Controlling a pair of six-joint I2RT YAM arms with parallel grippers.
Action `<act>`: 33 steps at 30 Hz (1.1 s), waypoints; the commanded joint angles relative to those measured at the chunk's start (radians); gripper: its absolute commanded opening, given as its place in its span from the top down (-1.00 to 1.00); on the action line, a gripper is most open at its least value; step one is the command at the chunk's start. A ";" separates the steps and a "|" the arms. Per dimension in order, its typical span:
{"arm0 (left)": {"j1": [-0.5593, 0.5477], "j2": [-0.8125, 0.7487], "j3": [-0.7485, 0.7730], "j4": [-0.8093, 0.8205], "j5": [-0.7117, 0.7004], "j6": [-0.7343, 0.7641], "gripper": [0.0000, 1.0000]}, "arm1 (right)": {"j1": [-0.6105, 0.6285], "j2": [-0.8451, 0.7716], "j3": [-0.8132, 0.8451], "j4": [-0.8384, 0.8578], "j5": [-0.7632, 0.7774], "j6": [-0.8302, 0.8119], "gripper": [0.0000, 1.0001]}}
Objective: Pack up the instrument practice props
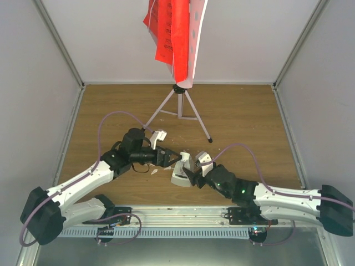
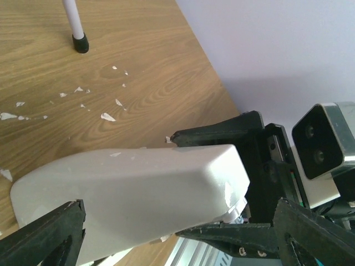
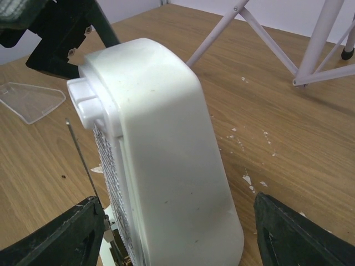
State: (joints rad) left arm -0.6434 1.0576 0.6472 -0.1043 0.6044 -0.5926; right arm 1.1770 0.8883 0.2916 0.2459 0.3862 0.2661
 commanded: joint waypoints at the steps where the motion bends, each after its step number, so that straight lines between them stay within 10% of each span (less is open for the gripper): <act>1: -0.026 0.025 0.050 0.035 -0.030 0.036 -0.85 | -0.011 -0.006 -0.007 0.016 0.021 0.019 -0.47; 33: -0.038 0.074 0.074 0.019 -0.050 0.057 -0.48 | -0.046 -0.026 -0.029 0.010 0.011 0.068 -0.35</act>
State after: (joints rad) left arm -0.6735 1.1290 0.6903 -0.1028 0.5591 -0.5564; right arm 1.1481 0.8654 0.2707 0.2436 0.3759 0.3119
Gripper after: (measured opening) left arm 0.746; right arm 0.676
